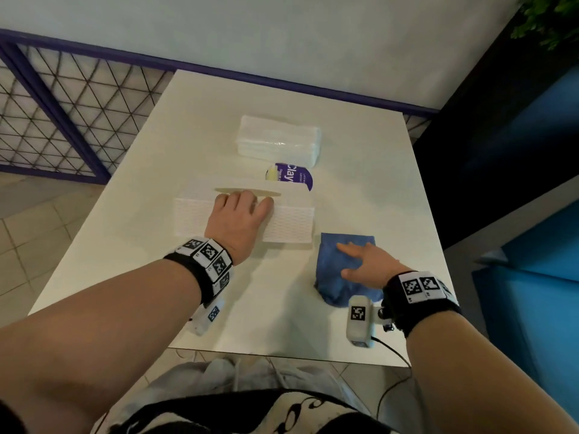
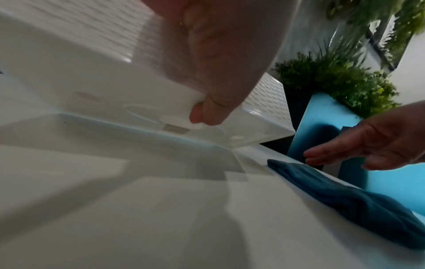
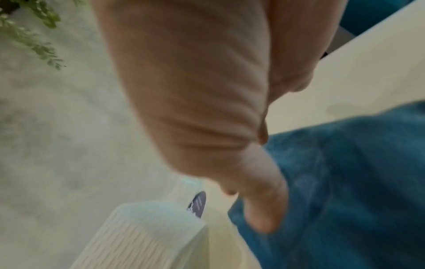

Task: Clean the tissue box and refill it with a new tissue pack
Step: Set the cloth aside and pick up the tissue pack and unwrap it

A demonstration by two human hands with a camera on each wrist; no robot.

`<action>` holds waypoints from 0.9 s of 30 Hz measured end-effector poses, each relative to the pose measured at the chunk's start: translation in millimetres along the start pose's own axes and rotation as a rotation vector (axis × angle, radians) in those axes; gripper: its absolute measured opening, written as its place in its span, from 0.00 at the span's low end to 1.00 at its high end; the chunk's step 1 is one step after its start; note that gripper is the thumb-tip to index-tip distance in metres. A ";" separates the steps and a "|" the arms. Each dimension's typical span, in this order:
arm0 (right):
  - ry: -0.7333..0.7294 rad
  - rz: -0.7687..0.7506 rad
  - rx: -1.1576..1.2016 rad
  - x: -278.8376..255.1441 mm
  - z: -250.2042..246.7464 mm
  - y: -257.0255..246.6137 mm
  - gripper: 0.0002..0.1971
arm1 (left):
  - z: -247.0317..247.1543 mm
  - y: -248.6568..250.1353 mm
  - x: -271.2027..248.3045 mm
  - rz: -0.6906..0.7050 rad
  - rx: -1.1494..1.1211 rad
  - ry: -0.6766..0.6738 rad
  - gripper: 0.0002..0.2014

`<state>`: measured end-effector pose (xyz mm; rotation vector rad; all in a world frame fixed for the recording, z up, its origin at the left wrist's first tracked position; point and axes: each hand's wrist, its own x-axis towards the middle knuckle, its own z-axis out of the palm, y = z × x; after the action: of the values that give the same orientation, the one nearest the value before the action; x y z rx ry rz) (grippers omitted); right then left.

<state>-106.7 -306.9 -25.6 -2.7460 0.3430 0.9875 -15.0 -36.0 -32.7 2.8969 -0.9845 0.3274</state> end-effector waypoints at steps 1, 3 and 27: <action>-0.001 0.003 -0.024 4.1 5.2 -1.6 0.38 | 0.5 2.5 0.7 0.004 0.004 -0.028 0.38; -0.025 0.004 -0.051 8.3 15.9 -10.3 0.42 | -0.9 8.1 1.3 0.009 0.017 -0.116 0.41; 0.302 -0.431 -0.201 25.6 -32.7 -153.4 0.35 | -10.0 -19.0 -25.6 -0.131 -0.406 -0.008 0.15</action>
<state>-24.4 -173.3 -0.3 -2.9608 -0.3151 0.5222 -25.0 -4.4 -28.5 2.5743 -0.7526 0.0933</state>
